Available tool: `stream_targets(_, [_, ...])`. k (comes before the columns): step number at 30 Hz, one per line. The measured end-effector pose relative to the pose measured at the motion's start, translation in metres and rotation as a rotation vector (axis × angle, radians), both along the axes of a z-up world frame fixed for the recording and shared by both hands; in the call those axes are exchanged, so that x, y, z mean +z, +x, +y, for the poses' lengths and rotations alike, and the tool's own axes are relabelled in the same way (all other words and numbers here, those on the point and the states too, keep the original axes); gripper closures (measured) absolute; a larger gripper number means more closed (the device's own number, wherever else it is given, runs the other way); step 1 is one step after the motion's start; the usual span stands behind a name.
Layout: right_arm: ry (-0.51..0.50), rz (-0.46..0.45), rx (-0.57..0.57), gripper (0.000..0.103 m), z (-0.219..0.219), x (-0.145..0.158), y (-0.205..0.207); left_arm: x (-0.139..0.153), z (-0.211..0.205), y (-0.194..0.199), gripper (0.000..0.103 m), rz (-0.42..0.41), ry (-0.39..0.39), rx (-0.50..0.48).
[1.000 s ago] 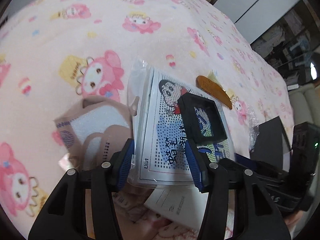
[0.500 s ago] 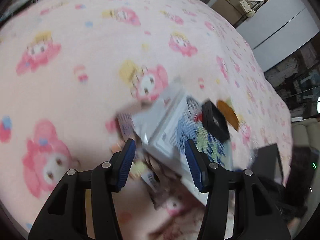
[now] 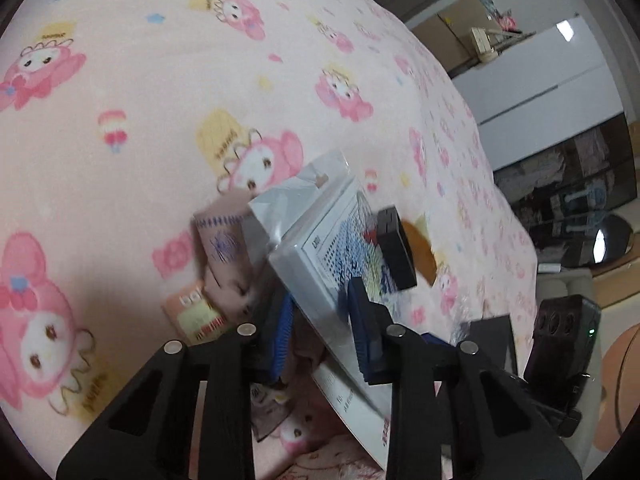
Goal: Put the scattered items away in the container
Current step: 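Grasp the clear-packaged bead-art kit with the left gripper and lift it, then carry the bead-art kit with the left gripper into the black box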
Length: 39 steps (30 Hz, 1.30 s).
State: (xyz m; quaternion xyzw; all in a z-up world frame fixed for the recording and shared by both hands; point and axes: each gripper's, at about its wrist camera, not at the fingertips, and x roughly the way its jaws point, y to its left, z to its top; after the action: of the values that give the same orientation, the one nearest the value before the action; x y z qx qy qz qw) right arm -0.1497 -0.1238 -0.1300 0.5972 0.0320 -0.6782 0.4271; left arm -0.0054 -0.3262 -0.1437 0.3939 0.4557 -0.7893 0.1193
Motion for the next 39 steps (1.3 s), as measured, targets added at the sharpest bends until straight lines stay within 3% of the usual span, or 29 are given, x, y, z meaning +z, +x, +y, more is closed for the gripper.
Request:
stream_targets(2, [0.03,0.067,-0.088,0.055,0.007,0.002,-0.016,0.001,-0.013,0.006,0.077,0.0,-0.006,0.035])
stream_targets(4, [0.068,0.073,-0.156,0.055,0.014,-0.004,-0.034,0.002,-0.026,0.016,0.078,0.006,-0.004,0.069])
stream_targets(7, [0.067,0.018,-0.087,0.055,0.009,-0.015,-0.039,-0.005,-0.039,0.023,0.077,0.011,0.042,0.059])
stream_targets(9, [0.079,0.043,-0.022,0.055,-0.005,-0.019,-0.034,-0.011,-0.039,0.022,0.077,0.004,0.073,0.041])
stream_targets(14, [0.107,0.107,-0.044,0.053,-0.032,-0.033,-0.045,-0.018,-0.02,0.014,0.068,0.025,0.102,-0.052])
stream_targets(16, [0.118,0.132,-0.063,0.046,-0.041,-0.041,-0.055,-0.015,-0.013,0.012,0.068,0.008,0.054,-0.079])
stream_targets(21, [0.051,-0.006,-0.032,0.044,-0.043,-0.052,-0.055,-0.001,-0.015,0.013,0.068,-0.037,-0.09,-0.029])
stream_targets(24, [0.02,-0.067,0.1,0.045,-0.044,-0.039,-0.026,0.009,-0.023,0.02,0.063,-0.081,-0.187,0.018])
stream_targets(26, [0.01,-0.102,0.224,0.045,-0.047,-0.031,0.001,0.007,-0.031,0.026,0.058,-0.093,-0.171,0.016])
stream_targets(28, [0.025,-0.034,0.271,0.045,-0.053,-0.023,0.017,-0.003,-0.038,0.031,0.058,-0.091,-0.114,0.013])
stream_targets(31, [0.03,-0.027,0.214,0.045,-0.063,-0.029,0.008,-0.018,-0.038,0.036,0.058,-0.117,-0.064,-0.002])
stream_targets(34, [-0.006,-0.089,0.143,0.045,-0.077,-0.041,-0.012,-0.018,-0.027,0.037,0.057,-0.11,-0.078,-0.038])
stream_targets(36, [-0.03,-0.15,0.16,0.044,-0.084,-0.048,-0.015,-0.012,-0.021,0.037,0.057,-0.123,-0.112,-0.05])
stream_targets(39, [-0.024,-0.143,0.163,0.045,-0.086,-0.04,-0.008,0.002,-0.019,0.041,0.055,-0.112,-0.149,-0.053])
